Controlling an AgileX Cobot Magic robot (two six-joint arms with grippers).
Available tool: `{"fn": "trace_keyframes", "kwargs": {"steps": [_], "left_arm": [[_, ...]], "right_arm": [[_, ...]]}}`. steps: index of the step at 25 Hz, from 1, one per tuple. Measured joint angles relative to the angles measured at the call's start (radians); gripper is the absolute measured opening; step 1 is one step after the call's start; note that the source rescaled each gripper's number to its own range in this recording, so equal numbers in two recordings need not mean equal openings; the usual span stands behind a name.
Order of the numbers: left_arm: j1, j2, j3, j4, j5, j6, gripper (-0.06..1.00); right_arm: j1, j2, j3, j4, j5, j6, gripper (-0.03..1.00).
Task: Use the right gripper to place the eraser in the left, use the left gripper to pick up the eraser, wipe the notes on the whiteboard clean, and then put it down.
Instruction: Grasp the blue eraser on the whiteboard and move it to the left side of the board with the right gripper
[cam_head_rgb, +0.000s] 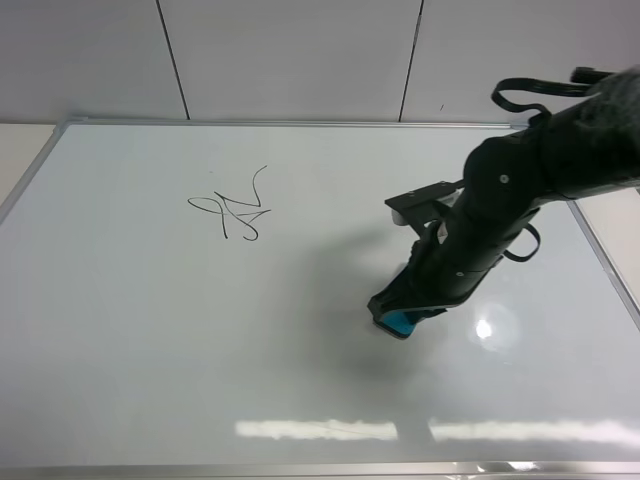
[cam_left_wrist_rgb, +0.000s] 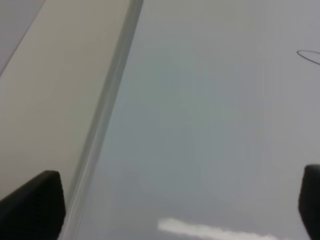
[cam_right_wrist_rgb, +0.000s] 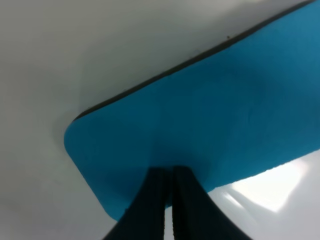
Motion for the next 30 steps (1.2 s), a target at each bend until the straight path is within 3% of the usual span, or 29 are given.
{"fn": "trace_keyframes", "kwargs": {"steps": [6,30], "left_arm": [[0.0,0.0,0.0,0.0,0.0,0.0,1.0],[0.0,0.0,0.0,0.0,0.0,0.0,1.0]], "right_arm": [[0.102,0.112,-0.183,0.007,0.038,0.03,0.0],[0.358,0.502,-0.891,-0.046,0.334,0.167,0.0]]}}
